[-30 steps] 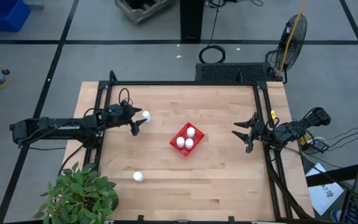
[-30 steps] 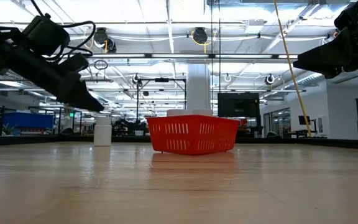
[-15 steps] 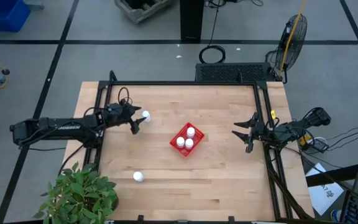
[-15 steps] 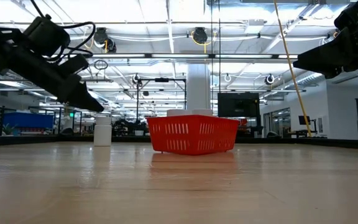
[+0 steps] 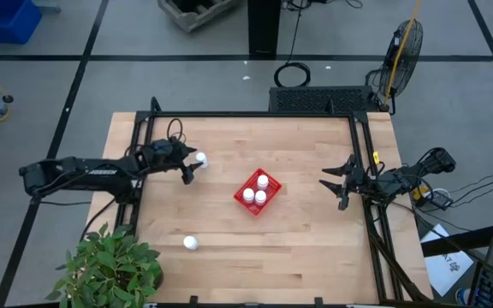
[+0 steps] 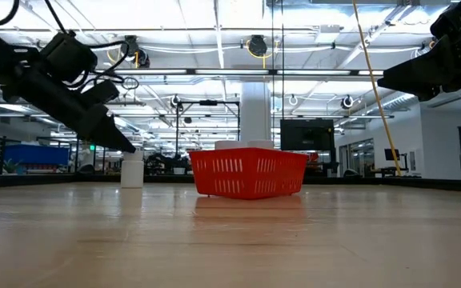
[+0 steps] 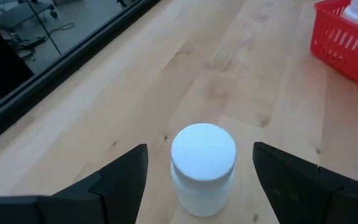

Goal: Pick and place pill bottles into a basket
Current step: Put the white medicine bottle into the red bin

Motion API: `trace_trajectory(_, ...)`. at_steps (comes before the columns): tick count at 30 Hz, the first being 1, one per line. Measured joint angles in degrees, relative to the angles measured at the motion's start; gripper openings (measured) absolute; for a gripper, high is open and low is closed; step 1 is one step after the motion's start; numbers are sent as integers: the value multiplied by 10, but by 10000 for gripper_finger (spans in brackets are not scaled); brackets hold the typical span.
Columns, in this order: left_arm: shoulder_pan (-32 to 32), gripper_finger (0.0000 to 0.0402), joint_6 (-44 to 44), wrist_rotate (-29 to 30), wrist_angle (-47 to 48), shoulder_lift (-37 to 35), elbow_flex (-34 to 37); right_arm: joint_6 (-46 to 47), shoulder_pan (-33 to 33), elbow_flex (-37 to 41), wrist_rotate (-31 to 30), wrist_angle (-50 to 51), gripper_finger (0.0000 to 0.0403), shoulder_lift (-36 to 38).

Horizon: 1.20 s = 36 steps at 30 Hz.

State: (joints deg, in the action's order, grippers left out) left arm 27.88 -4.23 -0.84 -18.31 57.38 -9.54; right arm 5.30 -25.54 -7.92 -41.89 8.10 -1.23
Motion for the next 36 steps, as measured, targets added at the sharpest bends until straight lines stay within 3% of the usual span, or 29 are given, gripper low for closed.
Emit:
trace_trajectory(8,11,296,-2,-22,-72,69,0,0,0,0,0,0,176,0)
trace_trajectory(16,10,292,-1,-22,-73,80,0,0,0,0,0,0,176,0)
trace_trajectory(27,10,165,5,-22,-77,80,0,0,0,0,0,0,172,0)
trace_trajectory(32,8,163,44,-38,-99,80,0,0,0,0,0,0,175,0)
trace_trajectory(36,-7,177,78,-109,-146,80,0,0,0,0,0,0,177,0)
